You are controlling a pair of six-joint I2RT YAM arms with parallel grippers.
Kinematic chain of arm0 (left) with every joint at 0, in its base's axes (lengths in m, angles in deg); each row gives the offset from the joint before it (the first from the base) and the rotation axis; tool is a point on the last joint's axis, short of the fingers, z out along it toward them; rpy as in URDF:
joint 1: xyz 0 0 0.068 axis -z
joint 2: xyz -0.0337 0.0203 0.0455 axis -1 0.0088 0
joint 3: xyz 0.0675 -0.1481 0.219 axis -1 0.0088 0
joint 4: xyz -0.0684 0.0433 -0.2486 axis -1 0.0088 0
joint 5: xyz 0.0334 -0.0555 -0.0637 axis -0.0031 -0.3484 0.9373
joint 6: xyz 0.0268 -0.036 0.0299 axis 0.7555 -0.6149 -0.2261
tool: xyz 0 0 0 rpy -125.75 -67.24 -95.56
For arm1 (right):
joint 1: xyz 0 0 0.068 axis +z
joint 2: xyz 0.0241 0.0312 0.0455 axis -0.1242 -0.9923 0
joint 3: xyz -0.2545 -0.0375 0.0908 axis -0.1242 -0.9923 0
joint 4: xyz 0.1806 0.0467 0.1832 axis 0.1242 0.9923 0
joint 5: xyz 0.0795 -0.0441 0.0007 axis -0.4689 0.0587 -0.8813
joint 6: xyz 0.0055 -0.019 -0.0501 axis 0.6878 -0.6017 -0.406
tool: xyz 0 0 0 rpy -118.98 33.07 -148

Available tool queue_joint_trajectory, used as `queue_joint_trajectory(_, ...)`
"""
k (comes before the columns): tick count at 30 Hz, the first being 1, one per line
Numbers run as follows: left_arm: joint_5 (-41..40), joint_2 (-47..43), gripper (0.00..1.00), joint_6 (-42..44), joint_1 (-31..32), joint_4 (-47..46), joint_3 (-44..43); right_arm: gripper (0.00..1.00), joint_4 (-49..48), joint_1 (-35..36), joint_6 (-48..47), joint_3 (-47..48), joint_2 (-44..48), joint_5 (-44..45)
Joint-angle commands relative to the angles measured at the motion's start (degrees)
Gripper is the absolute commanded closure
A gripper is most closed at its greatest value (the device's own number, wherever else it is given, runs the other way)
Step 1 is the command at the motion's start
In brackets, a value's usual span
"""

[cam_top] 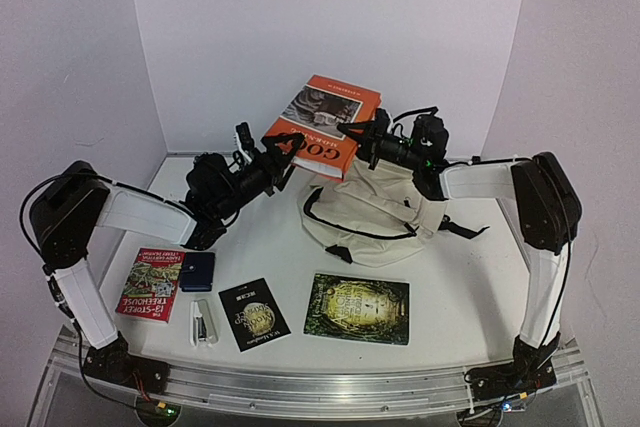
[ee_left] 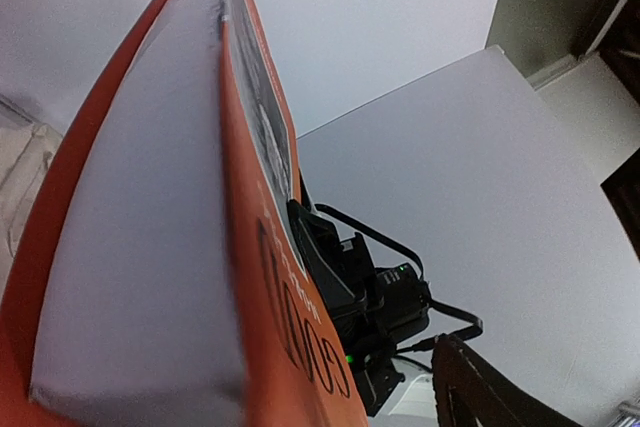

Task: Pack the student bag
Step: Pick up the book from the center of the board.

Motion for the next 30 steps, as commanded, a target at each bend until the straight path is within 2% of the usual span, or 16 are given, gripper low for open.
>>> queue_joint_trajectory(1, 0.66, 3.9, 0.2, -4.48, 0.17, -10.67, -2.71, 0.81, -5.61, 1.42, -0.64, -1.69, 4.07, 1.76)
queue_joint_trajectory(9, -2.73, 7.33, 0.41, -6.42, 0.76, -17.49, -2.11, 0.79, -8.58, 2.04, -0.33, -4.57, 4.17, 5.05)
queue_joint_trajectory(12, -3.44, 8.34, 0.51, -7.4, 0.76, -17.86, -2.66, 0.79, -8.79, 2.98, -1.0, -5.12, 4.01, 4.98)
queue_joint_trajectory(14, -3.98, 8.69, 0.61, -8.03, 0.81, -18.65, -2.42, 0.78, -8.79, 3.27, -1.43, -5.39, 3.98, 4.74)
queue_joint_trajectory(19, -7.4, 4.96, 0.81, -7.52, 0.78, -19.67, 3.55, 0.47, -4.64, 2.73, -6.32, -6.59, 5.68, 2.58)
queue_joint_trajectory(21, -8.61, 1.94, 0.85, -6.56, 0.79, -17.36, 6.02, 0.39, 0.44, 1.92, -12.95, -7.36, 7.54, 1.54)
queue_joint_trajectory(23, -8.9, -1.5, 0.86, -5.3, 0.77, -14.56, 8.41, 0.31, 9.59, 1.17, -21.76, -7.61, 9.65, 0.84)
queue_joint_trajectory(26, -9.67, -7.36, 0.86, -3.97, 0.76, -8.96, 11.6, 0.24, 31.57, 0.87, -40.71, -5.41, 12.63, 1.81)
queue_joint_trajectory(30, -13.46, -16.47, 0.87, -2.63, 0.78, 5.0, 14.7, 0.17, 56.61, 0.93, -67.77, -1.38, 14.6, 5.71)
